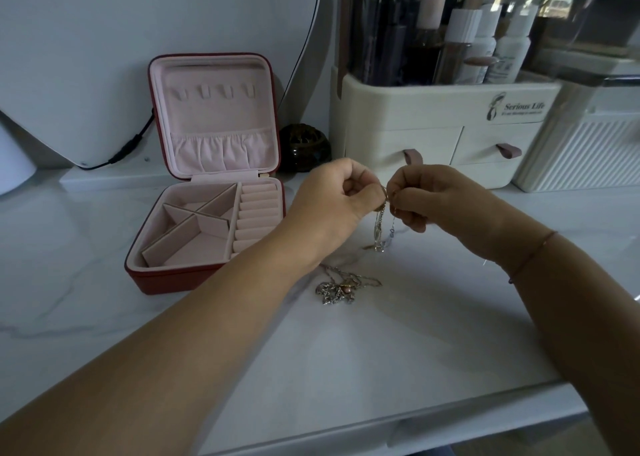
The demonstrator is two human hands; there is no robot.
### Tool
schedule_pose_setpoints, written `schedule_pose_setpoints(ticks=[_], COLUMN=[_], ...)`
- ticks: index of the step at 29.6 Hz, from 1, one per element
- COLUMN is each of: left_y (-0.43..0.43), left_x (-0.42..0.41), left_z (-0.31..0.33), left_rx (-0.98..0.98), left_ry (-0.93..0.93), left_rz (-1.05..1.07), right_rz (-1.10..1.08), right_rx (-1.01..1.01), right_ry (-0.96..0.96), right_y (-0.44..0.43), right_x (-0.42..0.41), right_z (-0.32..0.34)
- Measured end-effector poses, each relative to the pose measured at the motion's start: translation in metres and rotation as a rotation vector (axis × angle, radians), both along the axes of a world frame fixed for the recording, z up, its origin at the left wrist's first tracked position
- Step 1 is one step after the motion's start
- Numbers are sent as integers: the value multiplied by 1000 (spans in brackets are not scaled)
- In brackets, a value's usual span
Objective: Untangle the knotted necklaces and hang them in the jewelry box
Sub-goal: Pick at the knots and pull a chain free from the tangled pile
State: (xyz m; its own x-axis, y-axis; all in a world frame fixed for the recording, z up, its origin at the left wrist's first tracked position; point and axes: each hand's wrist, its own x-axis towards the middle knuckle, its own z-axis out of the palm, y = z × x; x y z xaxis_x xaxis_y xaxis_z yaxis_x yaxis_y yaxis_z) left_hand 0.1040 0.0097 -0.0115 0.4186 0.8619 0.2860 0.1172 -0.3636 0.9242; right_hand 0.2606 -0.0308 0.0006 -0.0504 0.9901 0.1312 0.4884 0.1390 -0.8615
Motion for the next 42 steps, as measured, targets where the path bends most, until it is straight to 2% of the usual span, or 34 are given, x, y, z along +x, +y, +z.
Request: schedule_pose_setpoints(ticks=[3,9,13,19,28,34,39,42], left_y=[1,-1,-3,-4,-1,0,-4,-3], left_x=[0,-3,-2,-2,-3,-6,-2,-3], left_z=[1,5,5,7,7,10,10,10], left_rx=[-47,-195,-183,-136,-90,-113,-140,-139], left_ry=[-98,-179,-105,-61,-94,-141,69,91], left_rz=[12,-66,-77,-89,-54,-36,-75,-58], right_rz=[16,69,111,144,128,119,81,52], right_rx=[-3,-32,-51,-35,-12,-145,-171,-149], right_ry=[31,190,386,549,609,557,479,501], right_y=[0,1,2,7,8,5,4,5], right_x=[3,6,9,11,7,7,7,7], right_z=[0,0,1,-2,-3,-1,-1,-3])
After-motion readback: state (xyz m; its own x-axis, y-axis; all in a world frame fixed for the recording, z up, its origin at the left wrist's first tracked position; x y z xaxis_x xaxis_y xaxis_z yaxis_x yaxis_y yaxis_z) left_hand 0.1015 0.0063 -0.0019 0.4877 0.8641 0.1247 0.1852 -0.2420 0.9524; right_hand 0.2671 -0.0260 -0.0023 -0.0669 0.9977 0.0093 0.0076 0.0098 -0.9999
